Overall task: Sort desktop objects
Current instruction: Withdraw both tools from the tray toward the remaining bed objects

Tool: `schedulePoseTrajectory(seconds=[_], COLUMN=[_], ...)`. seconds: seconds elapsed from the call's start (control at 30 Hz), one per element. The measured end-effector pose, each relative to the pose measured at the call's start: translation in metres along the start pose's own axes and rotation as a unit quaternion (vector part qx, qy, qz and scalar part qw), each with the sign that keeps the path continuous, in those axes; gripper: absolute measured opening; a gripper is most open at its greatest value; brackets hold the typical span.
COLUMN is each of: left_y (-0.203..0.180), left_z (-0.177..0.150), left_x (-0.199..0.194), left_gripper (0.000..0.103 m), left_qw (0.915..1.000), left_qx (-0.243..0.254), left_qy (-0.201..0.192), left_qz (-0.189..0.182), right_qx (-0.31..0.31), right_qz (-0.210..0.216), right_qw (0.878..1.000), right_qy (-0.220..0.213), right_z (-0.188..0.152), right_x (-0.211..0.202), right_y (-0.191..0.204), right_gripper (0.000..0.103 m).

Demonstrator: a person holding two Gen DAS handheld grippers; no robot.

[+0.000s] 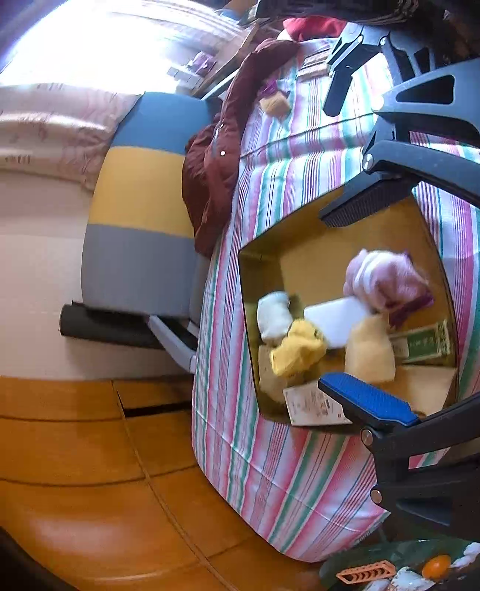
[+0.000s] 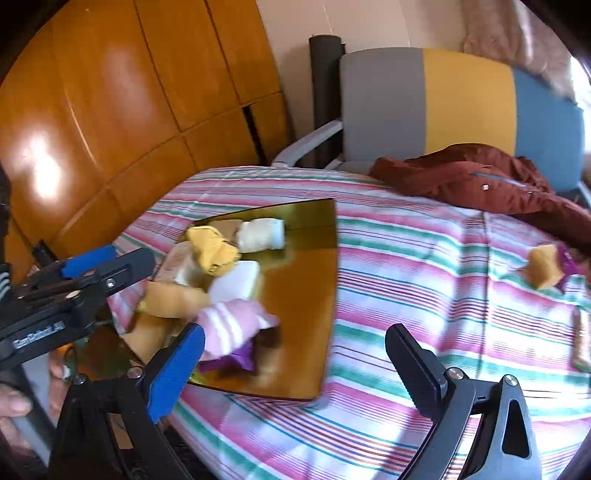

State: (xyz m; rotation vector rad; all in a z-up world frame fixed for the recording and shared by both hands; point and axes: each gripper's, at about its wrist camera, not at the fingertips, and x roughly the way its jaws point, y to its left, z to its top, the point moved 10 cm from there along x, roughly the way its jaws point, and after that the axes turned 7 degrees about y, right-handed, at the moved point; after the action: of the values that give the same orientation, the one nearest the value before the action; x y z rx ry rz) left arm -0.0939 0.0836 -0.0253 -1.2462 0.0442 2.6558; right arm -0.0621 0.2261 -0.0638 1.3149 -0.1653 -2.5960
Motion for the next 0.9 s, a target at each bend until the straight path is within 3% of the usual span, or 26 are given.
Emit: schedulePoseTrajectory(seconds=[0.4,0.67,0.9], left_y=[-0.062,-0.101,-0.130], left_z=[-0.016,-0.031,-0.045], left_x=[0.008,0.015,0.021], left_gripper=[0.083,0.083,0.083], left_qw=[0.9973,0.9915,0.9854], left_qx=[0.056,0.089,0.115], left_qy=[0.024,0.044,0.064], left_qz=[-0.041,-0.084,-0.107], right_qx=[0.058,0.148,0.170], right_qz=[-0.066,-0.086,-0.108], right_qw=[0.996,0.984,0.976], right_qy=[0.029,0.058,0.077], right_z=[-0.019,-0.042,-0.059], right_x=[-0.008,-0.013,-0.021], right_y=[-0.070,-0.133,-0.169], right_gripper=[0.099,0.099,0.099])
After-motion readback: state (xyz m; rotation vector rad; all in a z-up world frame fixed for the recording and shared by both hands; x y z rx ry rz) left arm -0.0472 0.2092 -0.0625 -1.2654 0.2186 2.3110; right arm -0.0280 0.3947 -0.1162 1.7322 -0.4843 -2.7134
